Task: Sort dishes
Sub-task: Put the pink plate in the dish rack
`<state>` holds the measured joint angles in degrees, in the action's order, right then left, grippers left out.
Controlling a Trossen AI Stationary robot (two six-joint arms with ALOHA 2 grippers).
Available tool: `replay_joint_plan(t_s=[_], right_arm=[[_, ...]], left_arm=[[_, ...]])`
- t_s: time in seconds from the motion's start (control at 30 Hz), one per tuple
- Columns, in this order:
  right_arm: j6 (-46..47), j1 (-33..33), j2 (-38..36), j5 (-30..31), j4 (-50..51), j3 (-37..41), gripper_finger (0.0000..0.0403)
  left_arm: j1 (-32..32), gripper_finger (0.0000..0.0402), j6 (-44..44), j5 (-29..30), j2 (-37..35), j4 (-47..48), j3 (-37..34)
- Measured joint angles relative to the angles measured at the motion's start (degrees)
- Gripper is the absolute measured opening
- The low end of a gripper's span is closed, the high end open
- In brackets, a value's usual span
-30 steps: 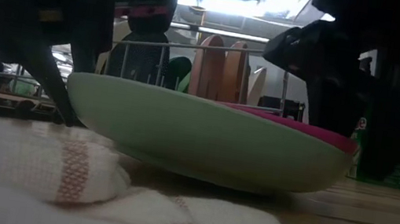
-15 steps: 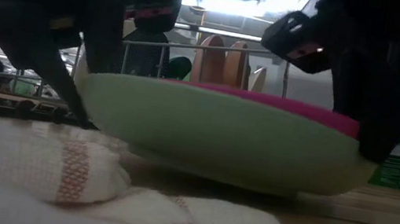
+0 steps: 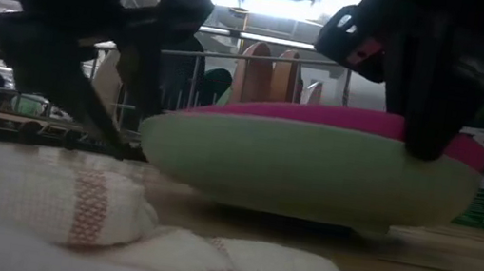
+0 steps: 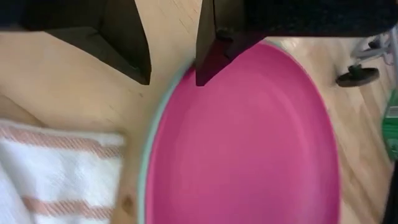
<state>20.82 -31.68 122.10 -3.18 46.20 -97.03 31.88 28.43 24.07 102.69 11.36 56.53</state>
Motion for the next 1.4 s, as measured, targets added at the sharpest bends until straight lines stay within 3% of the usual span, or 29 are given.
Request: replay_joint_plan(t_s=[0.37, 0.53, 0.87, 1.4], right_arm=[[8.05, 0.00, 0.00, -2.41, 0.35, -0.04, 0.0008], [16.85, 0.40, 0.00, -2.30, 0.73, -0.80, 0.0006], [23.85, 0.72, 0.04, -0.89, 0.81, -7.46, 0.0005], [30.13, 1.74, 0.11, 10.52, 0.87, -18.61, 0.0005]], left_arm=[[3.42, 0.0118, -8.13, -0.12, -0.04, 11.54, -0.04], [3.43, 0.0118, -15.46, 0.12, -0.06, 16.20, 0.07], [3.41, 0.0118, -28.05, 0.13, -2.01, 24.14, -0.17], [6.27, 0.0118, -40.50, 0.65, -21.43, 37.59, -0.07]])
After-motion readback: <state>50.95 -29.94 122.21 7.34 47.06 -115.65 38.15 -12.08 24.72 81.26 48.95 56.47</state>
